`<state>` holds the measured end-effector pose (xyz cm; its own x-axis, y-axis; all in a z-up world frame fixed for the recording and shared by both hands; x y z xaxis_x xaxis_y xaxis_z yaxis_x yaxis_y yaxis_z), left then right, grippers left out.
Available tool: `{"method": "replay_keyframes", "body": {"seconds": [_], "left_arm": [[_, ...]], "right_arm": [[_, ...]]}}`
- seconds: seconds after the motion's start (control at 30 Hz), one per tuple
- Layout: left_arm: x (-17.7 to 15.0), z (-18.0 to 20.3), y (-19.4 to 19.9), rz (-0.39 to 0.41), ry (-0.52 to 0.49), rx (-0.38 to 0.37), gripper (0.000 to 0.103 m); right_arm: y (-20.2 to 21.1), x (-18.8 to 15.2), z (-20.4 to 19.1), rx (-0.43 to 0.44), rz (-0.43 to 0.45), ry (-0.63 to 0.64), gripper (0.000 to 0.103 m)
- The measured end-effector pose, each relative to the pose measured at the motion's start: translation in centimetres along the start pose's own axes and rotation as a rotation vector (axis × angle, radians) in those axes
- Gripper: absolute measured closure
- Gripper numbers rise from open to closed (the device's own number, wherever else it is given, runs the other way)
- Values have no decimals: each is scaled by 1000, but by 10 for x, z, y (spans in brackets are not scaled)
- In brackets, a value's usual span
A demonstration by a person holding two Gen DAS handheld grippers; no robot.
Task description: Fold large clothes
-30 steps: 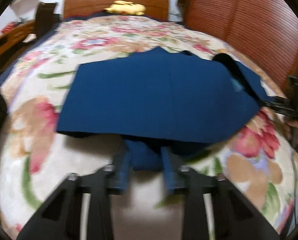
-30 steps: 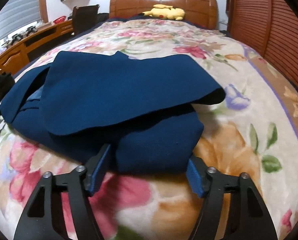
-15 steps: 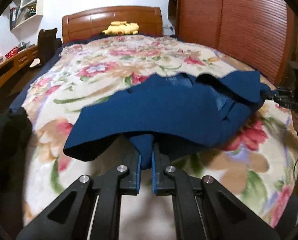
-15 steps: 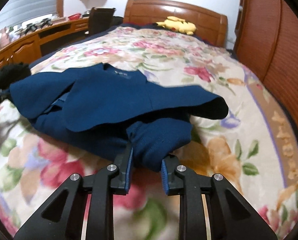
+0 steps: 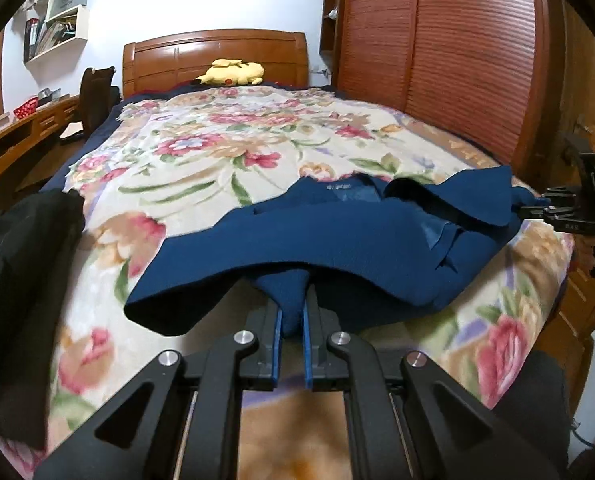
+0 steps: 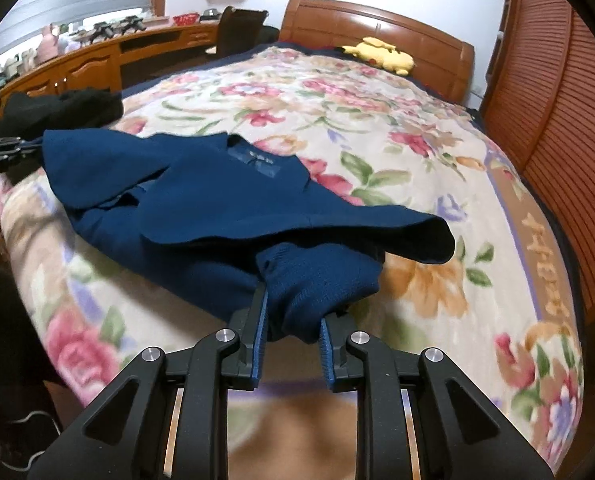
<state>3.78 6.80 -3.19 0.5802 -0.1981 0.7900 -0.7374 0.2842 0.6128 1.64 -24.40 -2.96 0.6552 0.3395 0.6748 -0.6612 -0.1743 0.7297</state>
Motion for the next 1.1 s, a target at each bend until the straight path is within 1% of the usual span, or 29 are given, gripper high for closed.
{"method": "replay_keyframes", "body": {"seconds": [0.07,0.13,0.17,0.2,0.23,0.27,0.37,0.43,0.5,0.57,0.73,0.83,1.0,1.1], "left_arm": [[-8,-1,-5,-8,8,18,98],[-17,-4,-11,-16,43,18,98],[-20,-6,-12,-14,63,18,95],[-22,-9,-14,-8,81,14,94],[-25,-10,-14,-4,83,13,94],[-26,-9,-14,-2,79,16,92],[-30,-7,-14,7,50,38,86],[-31,-5,-13,14,53,29,81],[-31,-3,-12,26,40,34,73],[-32,0,-9,36,23,41,68],[-34,2,-5,47,24,27,65],[-35,1,-3,52,30,19,64],[-34,0,1,67,37,12,61],[-35,-1,3,72,37,12,60]], "right_arm": [[-4,-12,-3,-23,-31,-20,78],[-8,-21,-7,-70,-57,-9,74],[-9,-25,-8,-79,-64,-6,70],[-9,-27,-8,-86,-66,-10,67],[-5,-30,-9,-93,-65,-15,59],[-2,-30,-8,-108,-58,-22,52],[14,-25,-13,-147,-11,-8,44],[24,-17,-22,-147,32,4,41],[28,-8,-37,-128,62,29,40],[19,3,-60,-87,75,62,40],[-16,24,-110,15,78,127,40],[-47,33,-140,60,53,163,40],[-82,34,-174,84,-2,253,40],[-92,37,-182,58,1,308,40]]}}
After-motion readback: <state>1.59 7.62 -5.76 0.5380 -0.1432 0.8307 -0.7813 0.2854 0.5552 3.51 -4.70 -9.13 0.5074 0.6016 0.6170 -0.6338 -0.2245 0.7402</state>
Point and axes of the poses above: each gripper's, at about its wrist camera, not at the fingertips, and y roughly against the way its jaws point, z to its right, x to its top, the point moved 6 cm from there along -y, roughly the way its jaws point, and after that the axes turned 4 degrees about -y, right-handed, at the moved point
